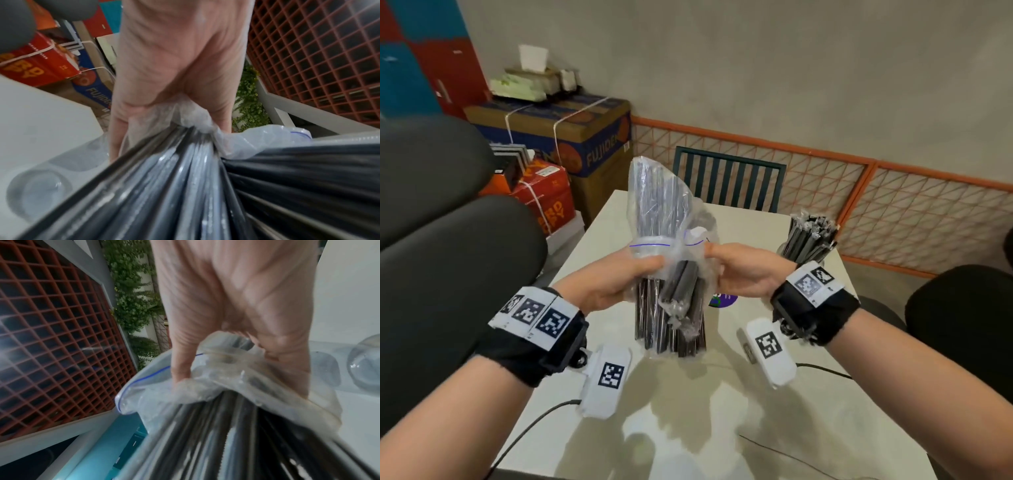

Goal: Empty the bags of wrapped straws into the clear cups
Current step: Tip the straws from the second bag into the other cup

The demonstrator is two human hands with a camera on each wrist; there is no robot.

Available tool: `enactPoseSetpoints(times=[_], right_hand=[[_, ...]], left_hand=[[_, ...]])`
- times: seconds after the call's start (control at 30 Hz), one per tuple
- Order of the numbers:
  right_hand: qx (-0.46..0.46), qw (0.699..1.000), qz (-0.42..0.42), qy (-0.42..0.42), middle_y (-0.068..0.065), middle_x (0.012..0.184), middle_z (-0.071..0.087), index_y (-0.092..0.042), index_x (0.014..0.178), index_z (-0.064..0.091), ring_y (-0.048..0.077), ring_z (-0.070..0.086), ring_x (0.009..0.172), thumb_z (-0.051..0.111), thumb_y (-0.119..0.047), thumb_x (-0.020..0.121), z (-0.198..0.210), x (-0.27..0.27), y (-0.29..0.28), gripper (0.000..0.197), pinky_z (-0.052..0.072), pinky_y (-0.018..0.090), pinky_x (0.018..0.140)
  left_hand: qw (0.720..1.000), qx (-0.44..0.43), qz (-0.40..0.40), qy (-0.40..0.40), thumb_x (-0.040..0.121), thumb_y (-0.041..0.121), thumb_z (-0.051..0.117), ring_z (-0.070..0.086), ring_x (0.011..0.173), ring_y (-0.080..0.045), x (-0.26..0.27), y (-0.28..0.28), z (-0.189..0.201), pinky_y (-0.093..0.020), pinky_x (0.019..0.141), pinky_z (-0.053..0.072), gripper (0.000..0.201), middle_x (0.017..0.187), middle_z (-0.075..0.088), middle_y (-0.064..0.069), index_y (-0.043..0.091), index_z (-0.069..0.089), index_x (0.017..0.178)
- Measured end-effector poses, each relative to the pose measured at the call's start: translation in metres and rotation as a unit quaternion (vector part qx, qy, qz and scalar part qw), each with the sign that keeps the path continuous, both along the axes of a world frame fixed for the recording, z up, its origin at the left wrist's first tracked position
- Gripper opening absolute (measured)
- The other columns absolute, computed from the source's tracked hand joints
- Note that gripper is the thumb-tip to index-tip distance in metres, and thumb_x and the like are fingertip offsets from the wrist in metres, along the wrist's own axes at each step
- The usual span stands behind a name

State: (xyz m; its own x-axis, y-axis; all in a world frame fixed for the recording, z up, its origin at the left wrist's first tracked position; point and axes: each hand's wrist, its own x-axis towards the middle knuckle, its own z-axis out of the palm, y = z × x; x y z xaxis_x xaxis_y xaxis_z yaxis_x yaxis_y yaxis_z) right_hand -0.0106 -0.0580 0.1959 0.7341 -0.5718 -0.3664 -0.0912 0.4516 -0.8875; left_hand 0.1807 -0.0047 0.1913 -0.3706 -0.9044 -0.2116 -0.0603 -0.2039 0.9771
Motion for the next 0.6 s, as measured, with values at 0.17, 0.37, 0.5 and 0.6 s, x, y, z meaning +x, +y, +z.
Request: enactPoseSetpoints(times=[0.17,0.37,0.5,0.6], right_hand=[[-0.066,0.997,-0.039,0.019,0.013,0.111,0.064,0.0,0.131,0.047,0.019,0.067,0.089,0.051,0.006,0.087,0.014,0.022,-0.031,0.045,0.058,0.028,0.076],[-0.245,0.948,-0.199,0.023,0.012,0.131,0.056,-0.026,0.143,0.017,0.026,0.062,0.11,0.066,0.008,0.079,0.033,0.058,-0.067,0.087,0.058,0.036,0.081],[-0.313,0.905,-0.287,0.011,0.006,0.137,0.051,-0.033,0.141,0.017,0.022,0.055,0.123,0.075,-0.015,0.076,0.039,0.08,-0.099,0.089,0.045,0.048,0.103],[-0.314,0.894,-0.319,0.021,0.004,0.135,0.052,-0.032,0.147,0.008,0.021,0.053,0.124,0.077,-0.021,0.073,0.033,0.089,-0.119,0.102,0.043,0.048,0.105]], left_hand=[[1.0,-0.012,-0.009,0.015,0.083,0.033,0.06,0.067,0.093,-0.016,0.023,-0.028,0.015,-0.034,0.081,0.053,0.028,0.103,0.074,-0.002,0.027,0.064,0.11],[0.986,-0.156,0.062,-0.01,0.081,0.026,0.069,0.055,0.123,-0.016,0.038,-0.091,0.026,-0.04,0.108,0.04,0.078,0.134,0.058,-0.004,0.013,0.028,0.146],[0.963,-0.212,0.158,0.051,0.081,0.013,0.069,0.055,0.123,-0.018,0.031,-0.136,0.025,-0.04,0.106,0.042,0.085,0.137,0.053,-0.007,0.025,0.016,0.146],[0.959,-0.206,0.177,0.082,0.086,0.004,0.063,0.056,0.118,-0.015,0.026,-0.161,0.018,-0.04,0.109,0.039,0.068,0.131,0.054,-0.001,0.026,0.024,0.136]])
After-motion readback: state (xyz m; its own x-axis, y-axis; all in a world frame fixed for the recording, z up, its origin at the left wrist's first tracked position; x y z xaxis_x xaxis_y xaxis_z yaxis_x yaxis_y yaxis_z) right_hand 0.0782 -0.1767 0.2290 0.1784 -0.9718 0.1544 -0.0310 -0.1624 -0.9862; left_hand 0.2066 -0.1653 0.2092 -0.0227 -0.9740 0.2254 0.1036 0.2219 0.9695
